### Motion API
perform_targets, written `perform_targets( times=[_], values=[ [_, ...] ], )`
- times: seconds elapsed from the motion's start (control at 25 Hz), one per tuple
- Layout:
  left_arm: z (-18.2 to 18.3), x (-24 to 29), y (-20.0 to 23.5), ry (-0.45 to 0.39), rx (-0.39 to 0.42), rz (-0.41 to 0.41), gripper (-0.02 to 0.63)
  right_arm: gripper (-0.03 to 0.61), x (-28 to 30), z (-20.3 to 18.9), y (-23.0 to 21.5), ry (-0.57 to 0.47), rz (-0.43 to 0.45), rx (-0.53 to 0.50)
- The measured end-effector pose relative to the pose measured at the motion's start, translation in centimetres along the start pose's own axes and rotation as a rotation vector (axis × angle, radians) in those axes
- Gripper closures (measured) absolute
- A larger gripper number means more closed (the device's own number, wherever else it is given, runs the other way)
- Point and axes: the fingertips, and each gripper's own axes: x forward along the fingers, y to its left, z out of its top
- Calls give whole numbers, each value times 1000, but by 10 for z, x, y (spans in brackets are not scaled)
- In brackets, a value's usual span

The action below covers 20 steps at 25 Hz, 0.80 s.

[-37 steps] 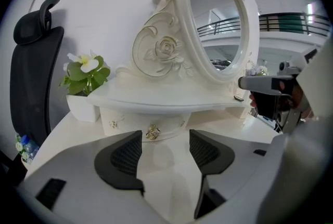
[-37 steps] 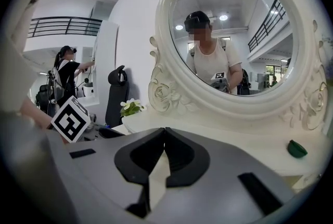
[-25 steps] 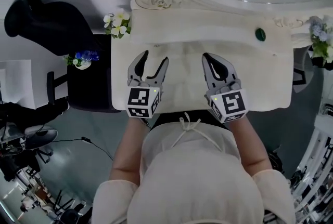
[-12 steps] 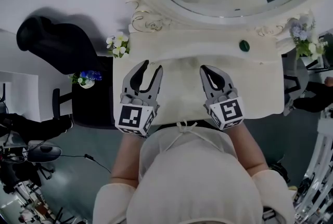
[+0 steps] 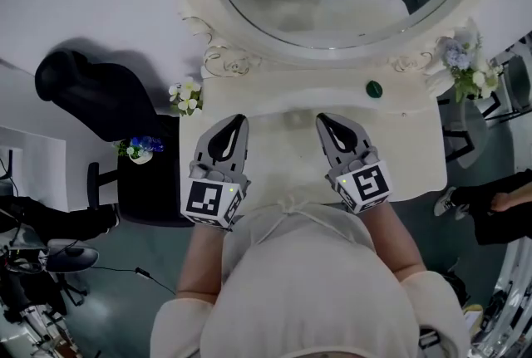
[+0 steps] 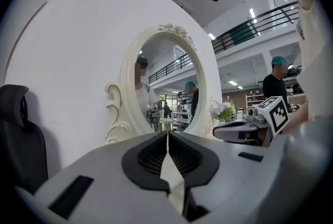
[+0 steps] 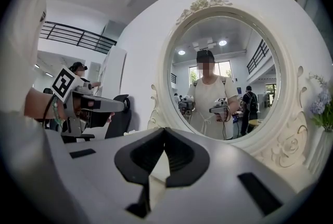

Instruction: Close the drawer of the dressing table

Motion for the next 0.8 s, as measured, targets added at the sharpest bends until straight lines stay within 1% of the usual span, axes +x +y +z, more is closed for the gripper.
perform_targets(
  times=[0.08,0.28,0.56,0.8],
  values=[
    [-1,0,-4,2,1,-15,591,573,-4,4,-2,-8,-8,4],
    [-5,-1,-14,2,-25,-46,591,574,-10,9,-5,-11,-22,-3],
    [0,-2,-18,-10,-29,-53,591,575,-15,7,-3,-6,-29,1],
    [0,-1,-21,-2,-30,-64,591,577,-18,5,0,8,-19,2]
  ],
)
